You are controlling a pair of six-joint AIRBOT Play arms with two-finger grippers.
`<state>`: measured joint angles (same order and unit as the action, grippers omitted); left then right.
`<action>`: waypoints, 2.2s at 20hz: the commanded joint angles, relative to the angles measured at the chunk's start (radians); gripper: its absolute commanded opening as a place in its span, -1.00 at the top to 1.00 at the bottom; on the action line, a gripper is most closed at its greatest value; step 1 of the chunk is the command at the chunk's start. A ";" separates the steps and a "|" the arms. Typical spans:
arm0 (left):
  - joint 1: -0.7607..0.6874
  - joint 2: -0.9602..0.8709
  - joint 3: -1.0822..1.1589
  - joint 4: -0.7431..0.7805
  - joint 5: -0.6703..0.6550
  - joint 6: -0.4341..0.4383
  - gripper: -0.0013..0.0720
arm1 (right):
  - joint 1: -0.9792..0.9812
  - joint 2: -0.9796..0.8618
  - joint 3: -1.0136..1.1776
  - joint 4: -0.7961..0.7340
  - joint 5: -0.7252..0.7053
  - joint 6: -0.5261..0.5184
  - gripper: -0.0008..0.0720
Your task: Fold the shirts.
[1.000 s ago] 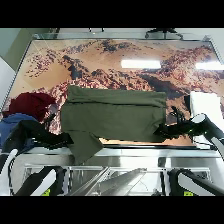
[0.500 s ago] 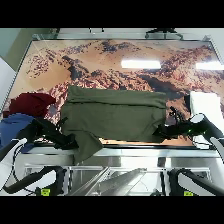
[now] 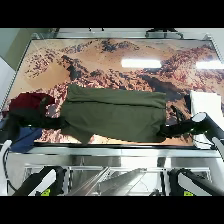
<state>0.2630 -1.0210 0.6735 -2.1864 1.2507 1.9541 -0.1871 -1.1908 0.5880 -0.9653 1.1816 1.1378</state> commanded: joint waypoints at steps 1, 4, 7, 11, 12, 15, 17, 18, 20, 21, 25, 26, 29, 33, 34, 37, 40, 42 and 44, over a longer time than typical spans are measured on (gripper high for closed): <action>0.005 0.085 0.135 -0.062 0.046 0.002 0.92 | 0.000 0.040 0.129 0.039 0.105 0.000 0.93; -0.024 0.106 0.233 -0.065 0.066 0.002 0.92 | 0.000 0.053 0.277 0.057 0.126 0.033 0.93; -0.065 0.050 0.325 -0.056 0.045 0.002 0.92 | 0.000 0.031 0.349 0.100 0.070 0.029 0.93; -0.067 -0.135 0.445 -0.061 -0.001 0.045 0.92 | 0.000 -0.053 0.402 0.111 -0.079 0.019 0.93; -0.068 -0.189 0.490 -0.061 -0.015 0.070 0.92 | 0.000 -0.081 0.402 0.131 -0.119 0.013 0.93; -0.067 -0.358 0.625 -0.061 -0.040 0.099 0.92 | 0.002 -0.194 0.402 0.197 -0.212 -0.023 0.93; -0.067 -0.483 0.710 -0.061 -0.048 0.115 0.92 | 0.002 -0.266 0.402 0.301 -0.296 -0.099 0.93; -0.067 -0.546 0.752 -0.061 -0.048 0.117 0.92 | 0.002 -0.298 0.402 0.356 -0.328 -0.133 0.93; -0.070 -0.655 0.824 -0.066 -0.047 0.118 0.92 | 0.002 -0.352 0.402 0.428 -0.382 -0.185 0.93; -0.080 -0.703 0.858 -0.065 -0.046 0.118 0.92 | 0.002 -0.375 0.402 0.454 -0.393 -0.217 0.93; -0.122 -0.867 1.020 -0.064 -0.006 0.125 0.92 | 0.001 -0.408 0.402 0.484 -0.439 -0.290 0.92; -0.128 -0.900 1.057 -0.064 0.013 0.124 0.92 | 0.001 -0.407 0.403 0.484 -0.449 -0.302 0.92; -0.135 -0.975 1.151 -0.065 0.061 0.116 0.92 | 0.001 -0.407 0.407 0.463 -0.470 -0.305 0.92; -0.162 -1.011 1.208 -0.065 0.048 0.114 0.92 | 0.001 -0.407 0.417 0.454 -0.471 -0.335 0.92; -0.172 -1.011 1.207 -0.064 0.042 0.114 0.92 | 0.001 -0.407 0.417 0.454 -0.471 -0.335 0.90; -0.186 -1.011 1.207 -0.059 0.047 0.110 -0.29 | -0.006 -0.407 0.419 0.436 -0.469 -0.335 0.26; -0.178 -0.998 1.207 -0.058 0.070 0.071 -0.96 | -0.056 -0.404 0.466 0.300 -0.455 -0.196 -0.43; -0.160 -0.973 1.207 -0.058 0.068 0.068 -0.96 | -0.104 -0.409 0.506 0.247 -0.431 -0.105 -0.48; -0.135 -0.948 1.207 -0.059 0.066 0.052 -0.96 | -0.137 -0.437 0.542 0.247 -0.354 -0.104 -0.49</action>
<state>0.1055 -1.9957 1.8793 -2.2452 1.3144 2.0270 -0.2771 -1.6058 1.0840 -0.6636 0.7498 0.9588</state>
